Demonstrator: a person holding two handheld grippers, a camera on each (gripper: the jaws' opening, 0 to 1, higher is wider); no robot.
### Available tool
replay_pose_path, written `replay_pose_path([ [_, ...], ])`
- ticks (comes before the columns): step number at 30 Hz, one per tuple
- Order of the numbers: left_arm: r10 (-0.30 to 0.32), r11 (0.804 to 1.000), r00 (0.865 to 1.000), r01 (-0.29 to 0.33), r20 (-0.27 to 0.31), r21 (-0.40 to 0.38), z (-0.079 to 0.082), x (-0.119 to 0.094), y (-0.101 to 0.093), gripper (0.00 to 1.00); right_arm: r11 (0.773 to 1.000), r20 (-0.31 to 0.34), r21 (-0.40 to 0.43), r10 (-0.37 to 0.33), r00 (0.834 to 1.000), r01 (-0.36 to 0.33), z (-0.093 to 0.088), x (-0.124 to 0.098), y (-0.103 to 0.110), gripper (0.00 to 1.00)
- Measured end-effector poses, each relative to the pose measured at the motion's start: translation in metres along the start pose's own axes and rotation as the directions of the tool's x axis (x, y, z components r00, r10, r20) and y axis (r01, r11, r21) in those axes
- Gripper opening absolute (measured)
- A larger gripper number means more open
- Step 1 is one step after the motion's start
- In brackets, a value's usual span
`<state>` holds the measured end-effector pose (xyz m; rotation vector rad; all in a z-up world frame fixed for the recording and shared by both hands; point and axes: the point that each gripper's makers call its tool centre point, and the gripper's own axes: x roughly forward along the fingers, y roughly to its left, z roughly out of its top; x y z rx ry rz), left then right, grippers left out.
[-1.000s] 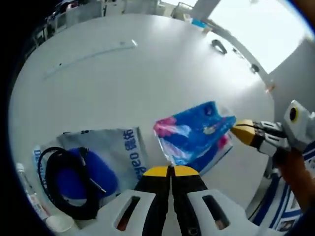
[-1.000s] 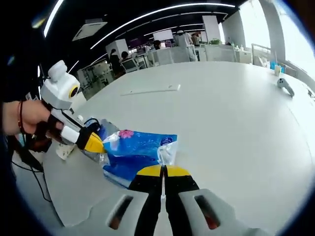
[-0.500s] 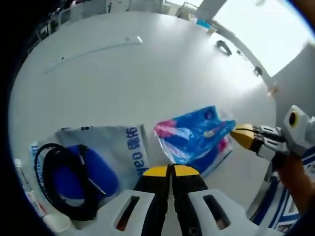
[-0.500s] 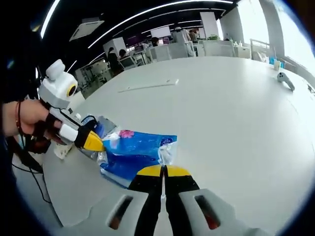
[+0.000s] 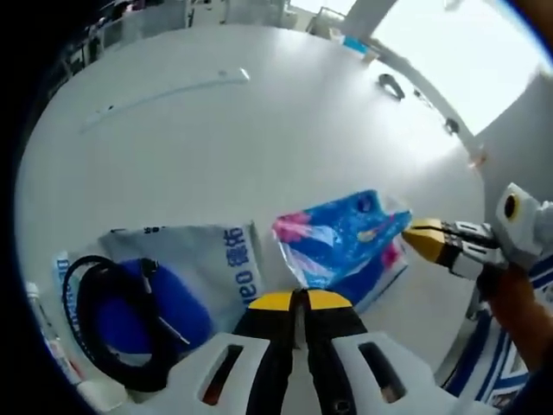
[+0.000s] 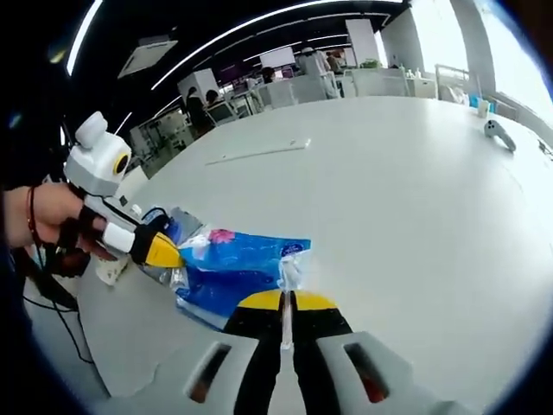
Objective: Arrange the tabletop items into an orderly group along one side of the table until the central work area is clear of visible clutter.
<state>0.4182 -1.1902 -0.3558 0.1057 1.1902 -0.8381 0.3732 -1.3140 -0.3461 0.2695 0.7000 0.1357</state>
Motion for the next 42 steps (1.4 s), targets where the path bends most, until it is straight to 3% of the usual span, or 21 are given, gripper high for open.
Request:
replay_pose_path([
  [42, 0.012, 0.999, 1.0, -0.013, 0.029, 0.036, 0.0, -0.015, 0.005, 0.09, 1.0, -0.024, -0.006, -0.017, 1.0, 0.017, -0.003, 0.0, 0.001, 0.11],
])
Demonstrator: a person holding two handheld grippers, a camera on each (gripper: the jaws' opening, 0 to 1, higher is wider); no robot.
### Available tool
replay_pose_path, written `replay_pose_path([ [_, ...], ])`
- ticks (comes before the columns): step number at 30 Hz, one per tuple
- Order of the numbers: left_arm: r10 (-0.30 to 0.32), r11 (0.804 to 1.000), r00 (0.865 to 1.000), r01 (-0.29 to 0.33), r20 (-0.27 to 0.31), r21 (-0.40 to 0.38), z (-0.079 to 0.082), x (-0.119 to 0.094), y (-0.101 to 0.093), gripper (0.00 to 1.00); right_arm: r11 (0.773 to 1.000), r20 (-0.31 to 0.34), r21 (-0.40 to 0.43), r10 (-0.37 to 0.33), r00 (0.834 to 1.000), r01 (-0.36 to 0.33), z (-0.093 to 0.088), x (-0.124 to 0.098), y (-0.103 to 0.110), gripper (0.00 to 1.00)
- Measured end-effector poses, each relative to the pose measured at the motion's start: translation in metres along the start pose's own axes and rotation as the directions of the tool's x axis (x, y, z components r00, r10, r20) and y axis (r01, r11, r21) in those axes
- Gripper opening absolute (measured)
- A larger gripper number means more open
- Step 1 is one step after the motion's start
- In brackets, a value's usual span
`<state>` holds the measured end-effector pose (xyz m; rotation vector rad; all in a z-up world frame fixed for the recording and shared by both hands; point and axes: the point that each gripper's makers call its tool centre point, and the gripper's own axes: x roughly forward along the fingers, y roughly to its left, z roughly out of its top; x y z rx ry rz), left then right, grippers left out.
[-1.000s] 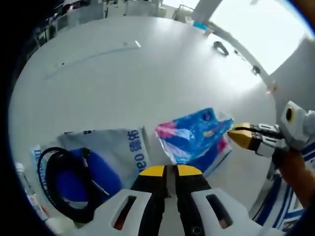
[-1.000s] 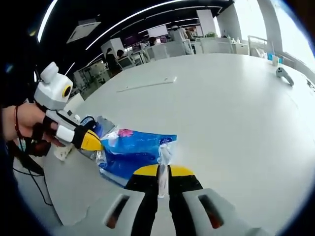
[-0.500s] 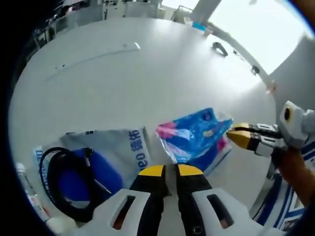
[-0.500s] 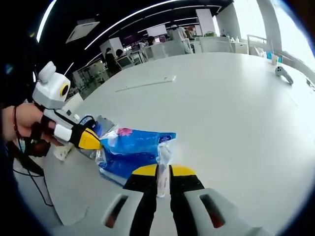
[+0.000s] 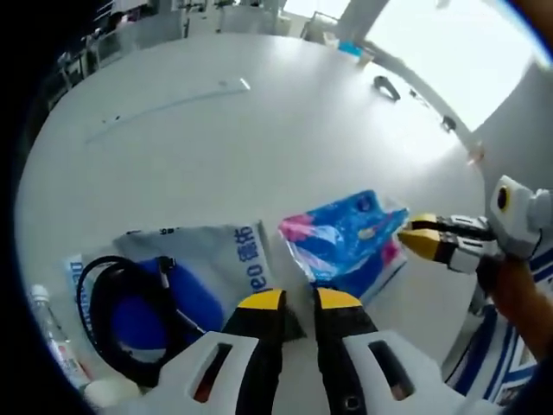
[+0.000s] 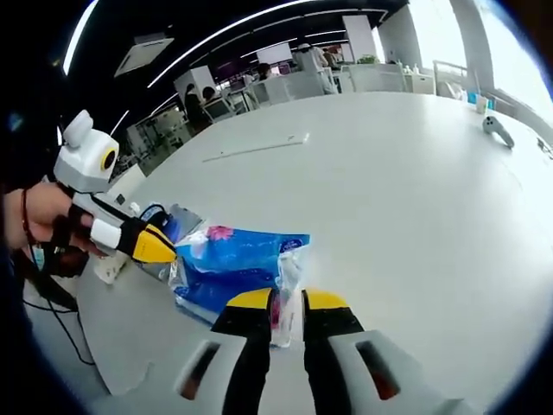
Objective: Arrange the tabletop items into an orderly group along one side of the table until the central work area is clear of visible clutter.
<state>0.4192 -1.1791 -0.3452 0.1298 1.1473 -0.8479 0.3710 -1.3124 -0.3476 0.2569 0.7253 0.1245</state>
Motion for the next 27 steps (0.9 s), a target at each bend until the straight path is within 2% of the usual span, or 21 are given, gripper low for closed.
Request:
replay_pose_path([
  [10, -0.011, 1.0, 1.0, 0.011, 0.025, -0.006, 0.001, -0.006, -0.003, 0.15, 1.0, 0.005, -0.004, -0.003, 1.0, 0.003, 0.0, -0.004, -0.001, 0.12],
  [16, -0.024, 1.0, 0.998, 0.024, 0.051, 0.0, 0.007, -0.013, -0.007, 0.2, 1.0, 0.01, -0.004, -0.007, 1.0, 0.007, 0.002, -0.008, 0.0, 0.13],
  [27, -0.045, 0.999, 0.996, 0.045, 0.081, 0.01, 0.008, -0.023, -0.011, 0.33, 1.0, 0.036, -0.008, -0.018, 0.999, 0.018, 0.011, -0.015, 0.003, 0.14],
])
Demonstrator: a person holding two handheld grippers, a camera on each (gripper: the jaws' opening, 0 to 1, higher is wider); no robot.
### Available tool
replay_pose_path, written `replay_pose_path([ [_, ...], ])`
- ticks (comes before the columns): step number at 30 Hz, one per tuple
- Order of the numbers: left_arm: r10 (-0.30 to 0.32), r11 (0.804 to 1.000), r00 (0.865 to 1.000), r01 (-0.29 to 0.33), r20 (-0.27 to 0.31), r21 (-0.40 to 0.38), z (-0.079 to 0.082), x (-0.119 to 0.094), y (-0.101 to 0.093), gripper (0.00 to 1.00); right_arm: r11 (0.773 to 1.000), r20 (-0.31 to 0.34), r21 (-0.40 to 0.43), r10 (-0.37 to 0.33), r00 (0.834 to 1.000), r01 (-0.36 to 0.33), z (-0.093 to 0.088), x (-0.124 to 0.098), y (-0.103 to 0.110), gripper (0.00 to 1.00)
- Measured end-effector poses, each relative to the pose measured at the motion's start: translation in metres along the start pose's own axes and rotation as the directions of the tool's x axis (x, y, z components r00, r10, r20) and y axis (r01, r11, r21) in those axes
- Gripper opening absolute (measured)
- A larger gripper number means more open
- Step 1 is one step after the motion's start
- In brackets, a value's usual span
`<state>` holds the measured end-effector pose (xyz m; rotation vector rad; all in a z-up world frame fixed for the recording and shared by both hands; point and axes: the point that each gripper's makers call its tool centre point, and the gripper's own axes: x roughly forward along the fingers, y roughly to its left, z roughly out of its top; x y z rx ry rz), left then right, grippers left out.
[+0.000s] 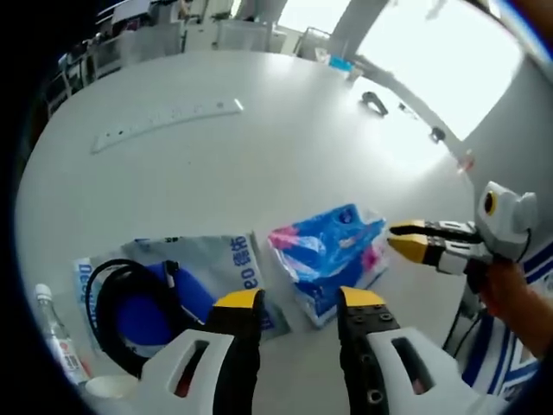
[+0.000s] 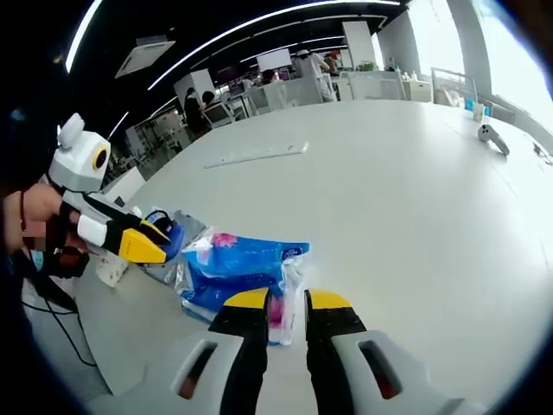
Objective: Arrange the tabletop items into an orderly group along one side of the table until the central work area is clear of visible clutter.
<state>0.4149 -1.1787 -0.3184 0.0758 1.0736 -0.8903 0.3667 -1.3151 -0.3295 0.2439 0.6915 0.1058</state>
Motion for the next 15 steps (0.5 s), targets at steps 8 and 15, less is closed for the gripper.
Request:
replay_pose_path([
  [8, -0.019, 1.0, 0.999, 0.019, 0.041, 0.004, 0.006, -0.009, -0.005, 0.42, 1.0, 0.014, -0.005, -0.005, 1.0, 0.005, 0.004, -0.004, 0.002, 0.16],
  [15, -0.038, 0.999, 0.995, 0.037, 0.088, 0.015, 0.016, -0.023, -0.01, 0.45, 1.0, 0.027, -0.013, -0.007, 1.0, 0.007, 0.01, -0.01, 0.007, 0.16],
])
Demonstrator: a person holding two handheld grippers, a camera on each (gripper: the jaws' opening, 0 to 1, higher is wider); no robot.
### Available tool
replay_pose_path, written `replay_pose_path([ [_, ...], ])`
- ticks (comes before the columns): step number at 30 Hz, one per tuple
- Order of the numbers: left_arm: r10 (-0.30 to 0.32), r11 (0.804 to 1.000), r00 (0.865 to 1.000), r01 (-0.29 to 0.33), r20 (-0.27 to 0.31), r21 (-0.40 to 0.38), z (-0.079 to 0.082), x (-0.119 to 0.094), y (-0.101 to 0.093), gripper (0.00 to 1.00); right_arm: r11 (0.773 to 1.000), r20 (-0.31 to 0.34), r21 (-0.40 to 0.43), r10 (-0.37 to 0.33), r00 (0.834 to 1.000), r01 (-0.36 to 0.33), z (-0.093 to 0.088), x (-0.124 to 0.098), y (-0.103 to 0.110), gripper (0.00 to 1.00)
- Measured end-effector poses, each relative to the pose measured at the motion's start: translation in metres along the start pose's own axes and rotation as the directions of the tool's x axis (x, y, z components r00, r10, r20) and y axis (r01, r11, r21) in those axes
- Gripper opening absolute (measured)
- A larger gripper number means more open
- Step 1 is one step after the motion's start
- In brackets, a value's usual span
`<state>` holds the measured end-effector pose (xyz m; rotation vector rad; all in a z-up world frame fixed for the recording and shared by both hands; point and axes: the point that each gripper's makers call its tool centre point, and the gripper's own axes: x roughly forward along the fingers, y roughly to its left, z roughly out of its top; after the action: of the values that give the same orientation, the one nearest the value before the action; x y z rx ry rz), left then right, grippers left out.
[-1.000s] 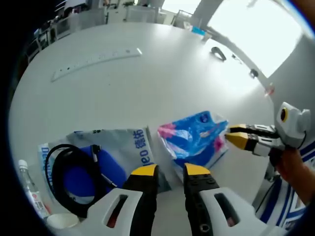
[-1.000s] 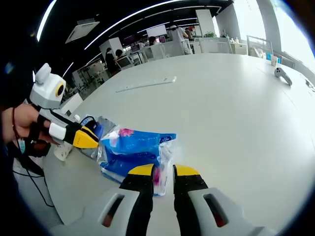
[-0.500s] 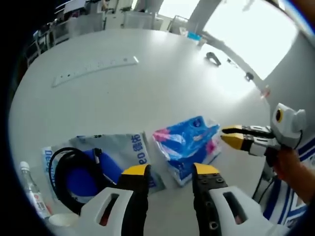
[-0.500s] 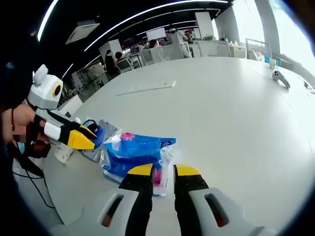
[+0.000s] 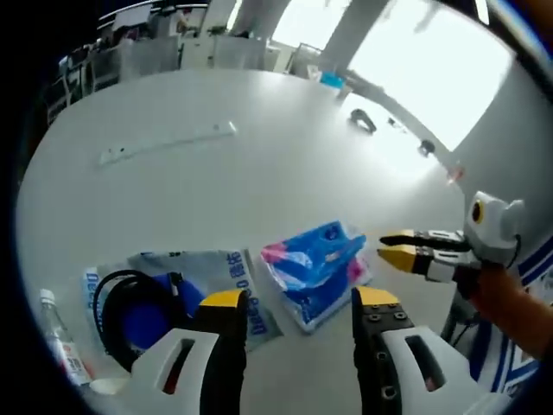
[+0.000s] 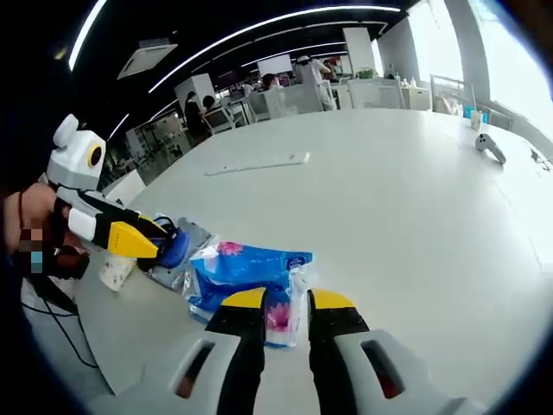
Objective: Arrange the tabletop items into an orderly group along one side of the table until the central work area is clear of visible clutter.
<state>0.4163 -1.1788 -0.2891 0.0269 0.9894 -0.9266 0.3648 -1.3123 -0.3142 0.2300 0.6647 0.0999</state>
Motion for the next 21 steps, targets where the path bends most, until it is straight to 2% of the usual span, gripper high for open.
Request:
replay_pose_path([
  [14, -0.032, 0.999, 0.998, 0.031, 0.046, 0.006, 0.006, -0.016, -0.002, 0.58, 1.0, 0.029, -0.017, 0.0, 1.0, 0.001, 0.013, -0.008, 0.008, 0.18],
  [21, -0.044, 0.999, 0.997, 0.043, 0.061, 0.017, 0.008, -0.024, -0.003, 0.59, 1.0, 0.05, -0.03, 0.004, 0.999, -0.003, 0.022, -0.012, 0.015, 0.2],
])
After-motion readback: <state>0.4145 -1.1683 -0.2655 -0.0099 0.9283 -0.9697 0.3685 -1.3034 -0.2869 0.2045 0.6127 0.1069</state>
